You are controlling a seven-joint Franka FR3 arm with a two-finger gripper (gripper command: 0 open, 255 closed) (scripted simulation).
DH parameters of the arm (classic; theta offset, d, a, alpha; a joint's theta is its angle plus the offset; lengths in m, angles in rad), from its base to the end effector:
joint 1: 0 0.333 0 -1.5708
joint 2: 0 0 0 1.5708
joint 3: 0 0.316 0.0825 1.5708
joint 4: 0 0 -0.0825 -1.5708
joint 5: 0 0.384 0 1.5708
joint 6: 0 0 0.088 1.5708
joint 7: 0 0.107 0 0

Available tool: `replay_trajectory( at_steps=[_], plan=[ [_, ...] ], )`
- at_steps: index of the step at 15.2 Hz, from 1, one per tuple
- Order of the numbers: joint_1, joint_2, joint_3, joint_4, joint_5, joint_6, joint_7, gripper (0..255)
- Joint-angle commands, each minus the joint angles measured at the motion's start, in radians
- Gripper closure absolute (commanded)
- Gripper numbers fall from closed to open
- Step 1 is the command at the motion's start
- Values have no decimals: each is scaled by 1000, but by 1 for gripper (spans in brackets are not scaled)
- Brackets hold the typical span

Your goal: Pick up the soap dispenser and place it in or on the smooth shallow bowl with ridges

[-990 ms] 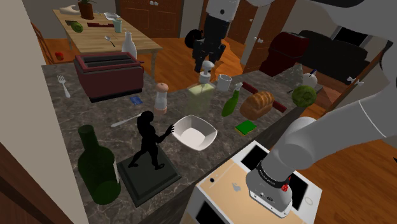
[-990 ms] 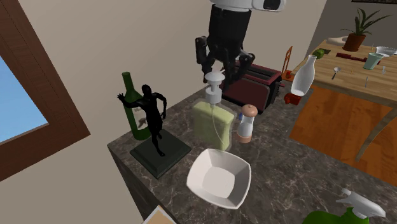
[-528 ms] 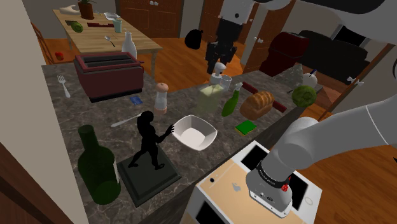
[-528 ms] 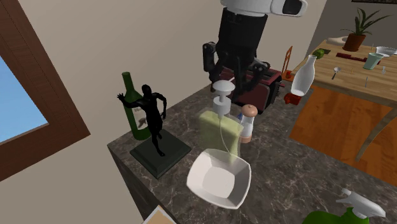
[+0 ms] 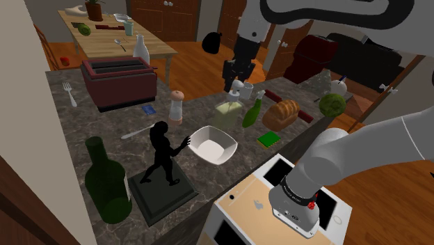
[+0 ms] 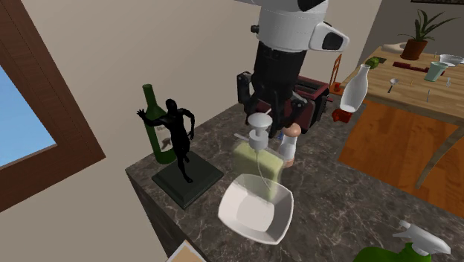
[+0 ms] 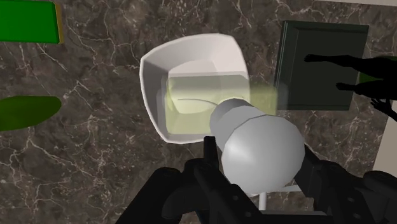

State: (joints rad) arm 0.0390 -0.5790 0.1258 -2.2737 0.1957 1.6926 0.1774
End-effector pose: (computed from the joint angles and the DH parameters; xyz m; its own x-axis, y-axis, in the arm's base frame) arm 0.3673 0.0886 0.5685 0.9980 -0.0557 -0.0284 -0.0587 -0.9908 -0.1220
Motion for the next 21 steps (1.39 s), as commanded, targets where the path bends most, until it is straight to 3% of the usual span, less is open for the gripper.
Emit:
replay_trajectory(
  at_steps=[1,18,21],
  plan=[
    [0,0,2,-30,2,30,-4,255],
    [7,20,21,-245,24,263,-33,255],
    [7,20,21,-245,24,263,-33,255]
  ],
)
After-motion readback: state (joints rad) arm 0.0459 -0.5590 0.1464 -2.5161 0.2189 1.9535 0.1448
